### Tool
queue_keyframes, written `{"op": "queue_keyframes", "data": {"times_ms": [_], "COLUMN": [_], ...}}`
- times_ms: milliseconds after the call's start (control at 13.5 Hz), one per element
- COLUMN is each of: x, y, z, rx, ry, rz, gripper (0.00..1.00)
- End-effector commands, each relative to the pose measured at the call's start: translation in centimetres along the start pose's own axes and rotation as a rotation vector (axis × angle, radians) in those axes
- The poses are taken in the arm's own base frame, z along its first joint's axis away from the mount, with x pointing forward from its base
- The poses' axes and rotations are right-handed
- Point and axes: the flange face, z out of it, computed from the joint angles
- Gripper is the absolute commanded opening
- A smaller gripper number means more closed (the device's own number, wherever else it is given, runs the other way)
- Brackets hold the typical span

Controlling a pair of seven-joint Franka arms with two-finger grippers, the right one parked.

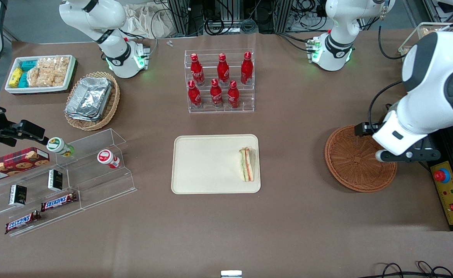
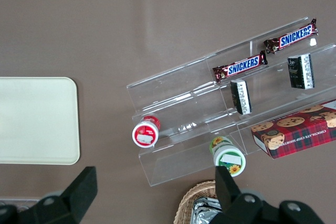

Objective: Place sandwich from basket to tray

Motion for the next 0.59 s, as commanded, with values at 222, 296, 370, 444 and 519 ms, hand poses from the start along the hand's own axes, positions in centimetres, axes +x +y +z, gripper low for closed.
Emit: {"op": "queue_keyframes", "data": {"times_ms": [222,296,370,444,519], "x": [-0.5,-0.8,-1.1,-1.0,-1.0], "y": [-4.3,-5.4,-7.1,-7.9,-8.2], "z": [-0.8,-1.2,-1.5,-1.5,-1.4], "rx": [-0.012,-0.031,-0.058,-0.078,-0.086], "ry": [-0.011,-0.009,-0.004,-0.007,-0.006], "rz": [-0.008,0.028,0.019,-0.001,-0.009], "gripper": [1.0,1.0,1.0,1.0,1.0]}}
